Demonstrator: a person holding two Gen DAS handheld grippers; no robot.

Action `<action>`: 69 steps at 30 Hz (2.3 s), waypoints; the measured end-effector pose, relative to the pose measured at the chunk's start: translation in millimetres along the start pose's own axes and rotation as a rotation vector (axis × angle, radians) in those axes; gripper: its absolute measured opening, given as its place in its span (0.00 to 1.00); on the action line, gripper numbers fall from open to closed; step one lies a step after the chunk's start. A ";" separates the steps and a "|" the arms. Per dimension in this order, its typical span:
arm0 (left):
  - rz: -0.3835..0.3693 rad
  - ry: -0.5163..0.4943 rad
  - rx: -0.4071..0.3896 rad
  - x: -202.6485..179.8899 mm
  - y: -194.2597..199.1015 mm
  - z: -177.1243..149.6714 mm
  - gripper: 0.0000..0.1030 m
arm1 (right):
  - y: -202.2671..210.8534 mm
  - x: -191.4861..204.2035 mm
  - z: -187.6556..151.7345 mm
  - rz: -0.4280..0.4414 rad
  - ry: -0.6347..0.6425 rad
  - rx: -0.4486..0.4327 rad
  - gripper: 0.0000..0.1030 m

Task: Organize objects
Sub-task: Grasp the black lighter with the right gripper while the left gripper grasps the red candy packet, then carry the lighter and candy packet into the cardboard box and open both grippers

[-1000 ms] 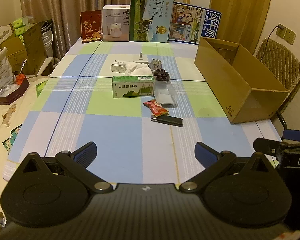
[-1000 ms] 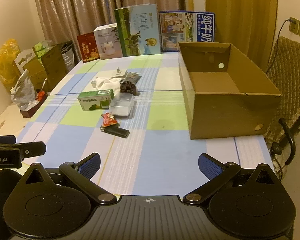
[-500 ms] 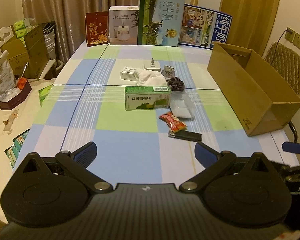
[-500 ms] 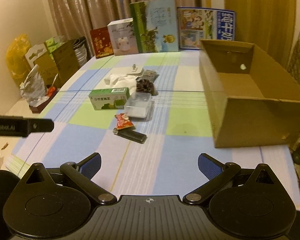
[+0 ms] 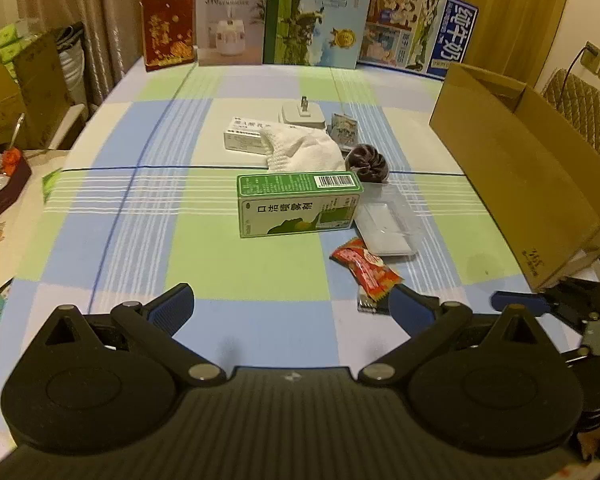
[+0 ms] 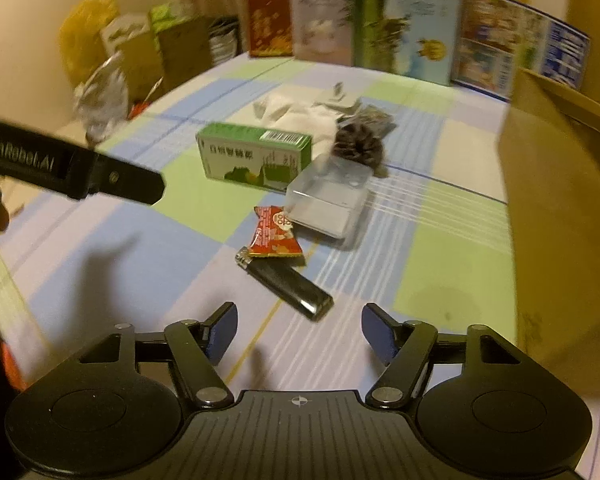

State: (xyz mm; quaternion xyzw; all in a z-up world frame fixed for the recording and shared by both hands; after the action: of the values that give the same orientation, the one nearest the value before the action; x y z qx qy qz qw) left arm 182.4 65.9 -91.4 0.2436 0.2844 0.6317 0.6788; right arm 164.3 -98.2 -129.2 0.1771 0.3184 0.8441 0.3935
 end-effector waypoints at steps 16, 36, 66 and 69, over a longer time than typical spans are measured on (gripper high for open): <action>-0.064 -0.009 0.044 -10.2 -58.8 -2.7 0.92 | -30.8 1.7 -4.7 0.038 0.082 0.060 0.18; -0.070 -0.036 0.057 -50.1 -99.5 -11.5 0.40 | -10.5 -53.6 -19.9 -0.185 -0.105 0.030 0.18; -0.074 -0.155 0.024 -53.9 -50.5 -12.0 0.24 | 23.4 -50.0 9.1 -0.225 -0.131 -0.095 0.18; -0.085 -0.154 -0.008 -62.1 -30.7 2.0 0.24 | 52.5 -51.9 27.7 -0.242 -0.133 -0.158 0.18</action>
State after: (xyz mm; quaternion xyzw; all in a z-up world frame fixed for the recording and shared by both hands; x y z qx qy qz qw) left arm 203.3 1.6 -106.2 0.2765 0.2390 0.5827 0.7258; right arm 183.2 -153.2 -75.8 0.1613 0.2434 0.7993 0.5252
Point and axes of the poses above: each gripper's, at about its wrist camera, not at the fingertips, and y roughly against the way its jaws point, x to its left, z to its top, the point moved 4 cm from there along -y, roughly the way its jaws point, and after that the axes turned 7 degrees about -x, right-handed, at the moved point
